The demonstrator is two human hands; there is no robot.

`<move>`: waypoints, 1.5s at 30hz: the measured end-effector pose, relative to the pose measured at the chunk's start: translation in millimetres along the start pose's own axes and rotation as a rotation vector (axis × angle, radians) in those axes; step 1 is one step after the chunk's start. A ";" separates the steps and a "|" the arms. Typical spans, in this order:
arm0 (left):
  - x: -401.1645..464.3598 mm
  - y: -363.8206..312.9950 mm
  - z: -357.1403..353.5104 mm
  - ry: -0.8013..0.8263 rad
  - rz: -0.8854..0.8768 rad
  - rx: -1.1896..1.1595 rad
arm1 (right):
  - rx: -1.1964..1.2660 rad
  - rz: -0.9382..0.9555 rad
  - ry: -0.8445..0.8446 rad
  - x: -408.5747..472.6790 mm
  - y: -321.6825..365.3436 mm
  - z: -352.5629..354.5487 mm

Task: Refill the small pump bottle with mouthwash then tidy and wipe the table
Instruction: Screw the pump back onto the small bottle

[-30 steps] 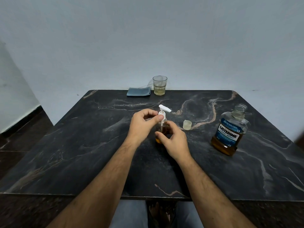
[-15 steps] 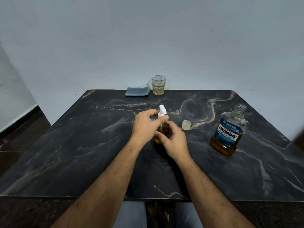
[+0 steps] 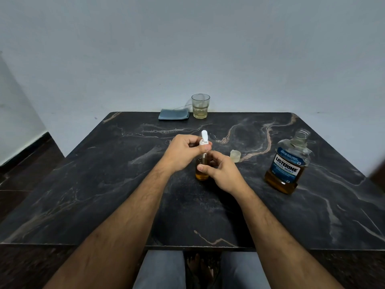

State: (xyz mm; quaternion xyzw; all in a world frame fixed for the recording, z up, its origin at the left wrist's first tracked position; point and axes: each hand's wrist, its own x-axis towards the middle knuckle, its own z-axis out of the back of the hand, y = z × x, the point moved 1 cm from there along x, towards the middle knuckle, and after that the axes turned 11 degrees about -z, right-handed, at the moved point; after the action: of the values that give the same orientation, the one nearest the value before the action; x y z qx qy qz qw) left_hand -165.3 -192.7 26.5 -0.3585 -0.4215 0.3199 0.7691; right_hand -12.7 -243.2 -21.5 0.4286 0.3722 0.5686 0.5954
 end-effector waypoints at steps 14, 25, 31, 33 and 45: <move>-2.6 -2.2 0.6 0.017 0.036 -0.059 | 0.022 -0.040 0.067 -0.8 2.8 5.5; -29.2 9.8 -14.9 -0.105 0.048 0.020 | -0.134 -0.030 -0.072 -13.7 0.0 -2.1; -29.1 13.7 2.0 -0.118 0.069 0.045 | -0.174 -0.153 -0.178 -15.7 -11.9 13.5; -28.3 17.5 12.9 -0.138 0.095 0.062 | -0.217 -0.163 -0.299 -15.5 -15.2 24.6; -36.2 30.6 22.3 -0.231 0.149 0.060 | -0.415 -0.332 -0.536 15.9 -20.9 56.0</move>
State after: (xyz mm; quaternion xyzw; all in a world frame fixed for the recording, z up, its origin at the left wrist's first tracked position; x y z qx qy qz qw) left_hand -206.6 -198.7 -5.2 -0.3264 -0.4698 0.4275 0.7000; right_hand 48.1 -231.9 -20.4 0.3661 0.1443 0.3954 0.8299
